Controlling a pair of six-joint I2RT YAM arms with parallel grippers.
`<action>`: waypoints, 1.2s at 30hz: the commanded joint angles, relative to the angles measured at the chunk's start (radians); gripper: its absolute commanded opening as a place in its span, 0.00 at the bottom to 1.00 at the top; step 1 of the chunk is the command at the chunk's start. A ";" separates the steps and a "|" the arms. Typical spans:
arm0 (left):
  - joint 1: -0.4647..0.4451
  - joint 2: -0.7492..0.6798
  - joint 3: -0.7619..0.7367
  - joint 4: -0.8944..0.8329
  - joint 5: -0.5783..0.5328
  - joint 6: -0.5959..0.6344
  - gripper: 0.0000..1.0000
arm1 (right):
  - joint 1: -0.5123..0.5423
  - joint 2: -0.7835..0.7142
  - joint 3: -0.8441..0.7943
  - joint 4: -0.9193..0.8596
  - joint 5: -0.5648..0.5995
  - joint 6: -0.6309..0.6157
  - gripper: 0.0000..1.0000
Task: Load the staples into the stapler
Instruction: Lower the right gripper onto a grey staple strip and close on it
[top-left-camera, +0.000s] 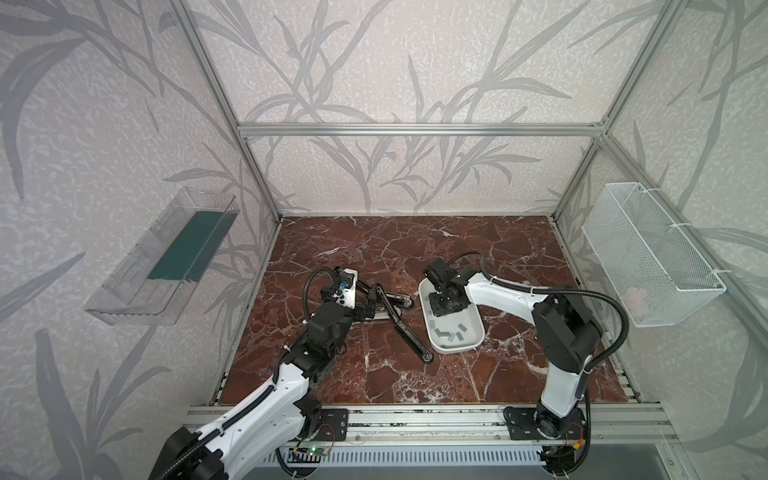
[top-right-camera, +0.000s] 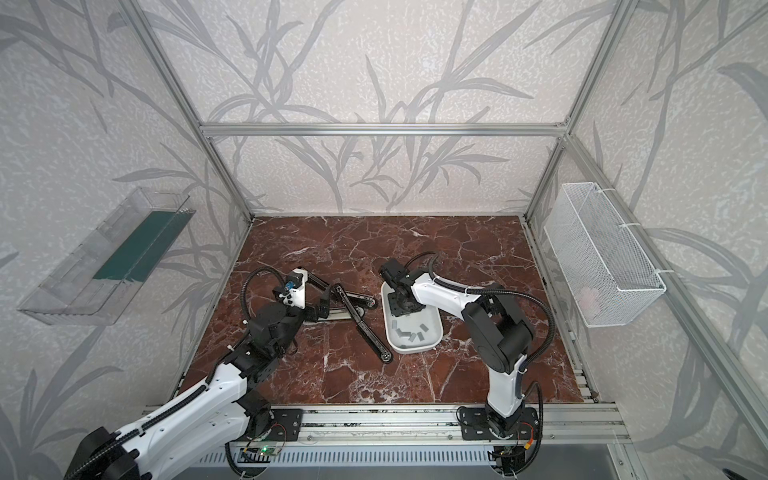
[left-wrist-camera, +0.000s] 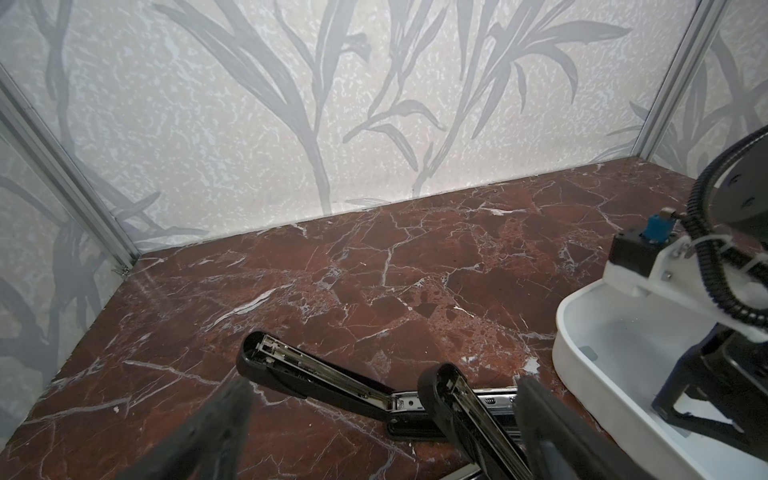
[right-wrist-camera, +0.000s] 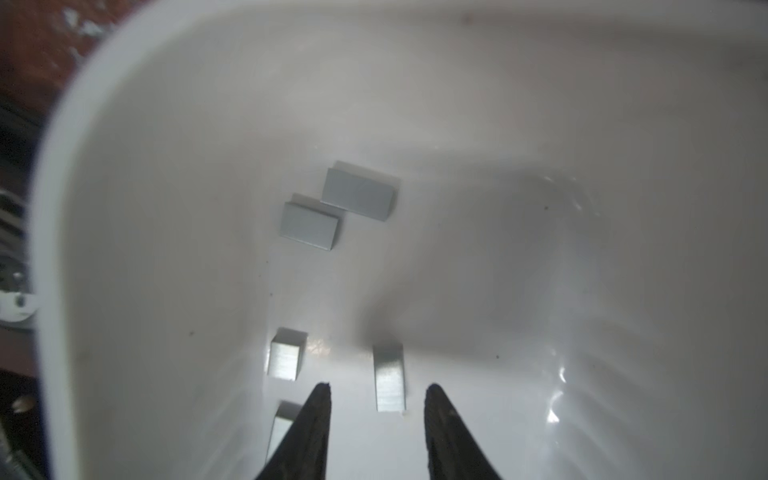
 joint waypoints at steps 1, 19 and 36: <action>0.008 -0.006 0.038 0.013 0.013 -0.008 0.99 | -0.002 0.042 0.012 -0.017 -0.005 -0.026 0.37; 0.012 0.039 0.030 0.037 -0.063 -0.103 0.99 | -0.003 0.043 -0.021 -0.019 0.057 -0.034 0.17; 0.012 0.238 -0.002 0.202 0.190 -0.424 0.83 | -0.001 -0.004 -0.110 0.024 0.006 -0.039 0.21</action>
